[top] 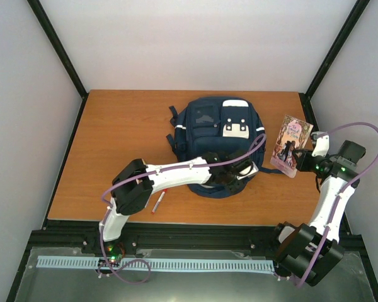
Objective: Pack the student bag
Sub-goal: Place the book in the student bag.
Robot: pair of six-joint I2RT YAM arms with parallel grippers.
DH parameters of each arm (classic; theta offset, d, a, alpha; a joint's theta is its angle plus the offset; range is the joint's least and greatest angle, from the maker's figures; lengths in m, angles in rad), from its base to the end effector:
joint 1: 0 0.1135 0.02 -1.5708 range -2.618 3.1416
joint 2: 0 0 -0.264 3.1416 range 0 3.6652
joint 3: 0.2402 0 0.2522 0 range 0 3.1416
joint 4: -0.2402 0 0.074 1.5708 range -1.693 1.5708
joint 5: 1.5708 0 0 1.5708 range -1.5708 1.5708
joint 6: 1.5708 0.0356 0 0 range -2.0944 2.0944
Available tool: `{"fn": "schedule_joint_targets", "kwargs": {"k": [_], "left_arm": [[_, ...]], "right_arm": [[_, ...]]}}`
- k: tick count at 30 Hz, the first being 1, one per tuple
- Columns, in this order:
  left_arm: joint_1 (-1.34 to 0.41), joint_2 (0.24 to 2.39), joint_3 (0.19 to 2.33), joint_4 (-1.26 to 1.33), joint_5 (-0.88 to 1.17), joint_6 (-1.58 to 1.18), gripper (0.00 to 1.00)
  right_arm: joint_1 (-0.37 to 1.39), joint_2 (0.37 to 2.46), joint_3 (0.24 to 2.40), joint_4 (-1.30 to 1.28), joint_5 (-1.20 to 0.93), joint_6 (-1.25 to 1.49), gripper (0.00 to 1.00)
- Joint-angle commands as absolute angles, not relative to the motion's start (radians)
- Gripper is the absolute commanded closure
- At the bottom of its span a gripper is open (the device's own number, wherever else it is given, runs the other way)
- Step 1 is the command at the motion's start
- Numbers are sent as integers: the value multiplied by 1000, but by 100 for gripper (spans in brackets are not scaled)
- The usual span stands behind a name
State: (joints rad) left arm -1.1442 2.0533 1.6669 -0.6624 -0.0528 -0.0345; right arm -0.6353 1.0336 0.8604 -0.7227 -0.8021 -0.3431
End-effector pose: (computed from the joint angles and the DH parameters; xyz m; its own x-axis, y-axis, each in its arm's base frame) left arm 0.1865 -0.4058 0.2157 -0.3894 0.7736 -0.4999 0.8853 0.4641 0.0285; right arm 0.1747 -0.0970 0.2801 -0.6090 0.1584 -0.7772 -0.1633 0.9338 0.3183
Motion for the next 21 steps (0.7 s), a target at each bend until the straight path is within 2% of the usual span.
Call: {"fn": "schedule_joint_targets", "kwargs": {"k": [1, 5, 15, 21], "left_arm": [[-1150, 2099, 1744, -693, -57, 24, 61], [-1150, 2145, 1796, -715, -31, 41, 65], [-1149, 2249, 1896, -736, -58, 51, 63], [-1160, 2232, 1862, -718, -82, 88, 53]], "right_arm": [[-644, 1020, 854, -713, -830, -364, 97], [-644, 1034, 856, -712, -837, -364, 97], [-644, 1036, 857, -713, -841, -366, 97], [-645, 1052, 861, -716, -850, -368, 97]]}}
